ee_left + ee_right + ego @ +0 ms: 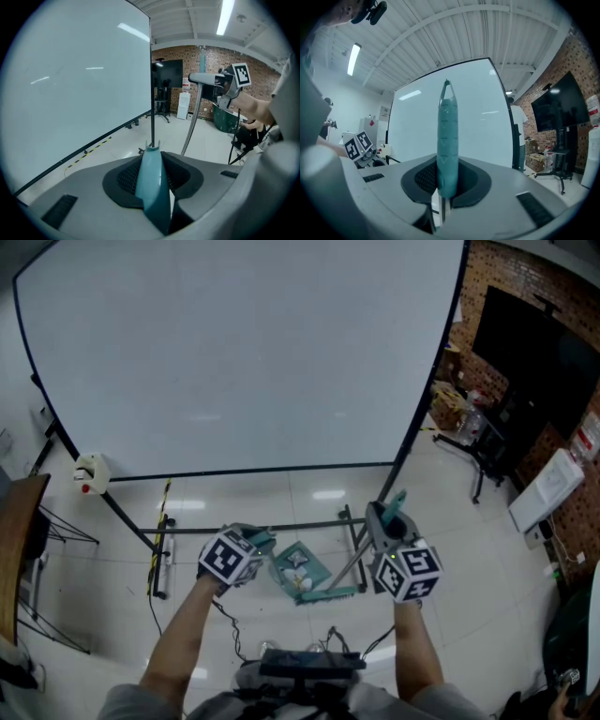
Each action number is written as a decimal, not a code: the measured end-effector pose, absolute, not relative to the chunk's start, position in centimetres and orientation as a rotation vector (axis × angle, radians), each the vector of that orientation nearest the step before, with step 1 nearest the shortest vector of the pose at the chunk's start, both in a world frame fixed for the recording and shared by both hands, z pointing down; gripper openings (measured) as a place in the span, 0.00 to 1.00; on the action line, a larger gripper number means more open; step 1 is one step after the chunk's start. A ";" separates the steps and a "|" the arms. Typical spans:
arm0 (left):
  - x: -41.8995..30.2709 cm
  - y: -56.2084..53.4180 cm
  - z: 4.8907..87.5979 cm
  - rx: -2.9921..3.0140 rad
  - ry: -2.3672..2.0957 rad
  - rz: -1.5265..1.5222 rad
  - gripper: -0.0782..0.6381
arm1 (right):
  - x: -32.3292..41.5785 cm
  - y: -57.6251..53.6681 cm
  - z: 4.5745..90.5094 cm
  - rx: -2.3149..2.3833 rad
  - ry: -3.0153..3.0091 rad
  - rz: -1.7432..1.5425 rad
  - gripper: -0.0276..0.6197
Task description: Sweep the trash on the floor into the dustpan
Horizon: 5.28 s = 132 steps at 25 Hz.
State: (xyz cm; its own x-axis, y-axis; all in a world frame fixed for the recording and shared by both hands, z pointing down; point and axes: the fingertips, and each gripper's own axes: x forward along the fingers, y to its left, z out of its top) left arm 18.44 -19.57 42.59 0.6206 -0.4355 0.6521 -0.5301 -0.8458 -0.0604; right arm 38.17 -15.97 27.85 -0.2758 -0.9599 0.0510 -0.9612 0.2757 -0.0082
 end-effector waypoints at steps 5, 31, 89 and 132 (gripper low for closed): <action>18.6 -19.6 42.6 2.708 -0.802 1.026 0.27 | 38.6 -15.9 28.1 1.878 -2.466 0.059 0.10; 27.8 -22.6 57.0 2.839 -0.351 1.210 0.27 | 44.9 -14.7 37.6 1.959 -2.181 0.255 0.10; 26.1 -25.7 67.1 2.547 -0.777 0.825 0.54 | 33.8 -26.5 42.7 1.023 -2.643 0.037 0.09; 35.4 -29.1 71.0 2.475 -1.080 0.720 0.42 | 30.6 -30.0 43.0 0.745 -2.931 0.231 0.10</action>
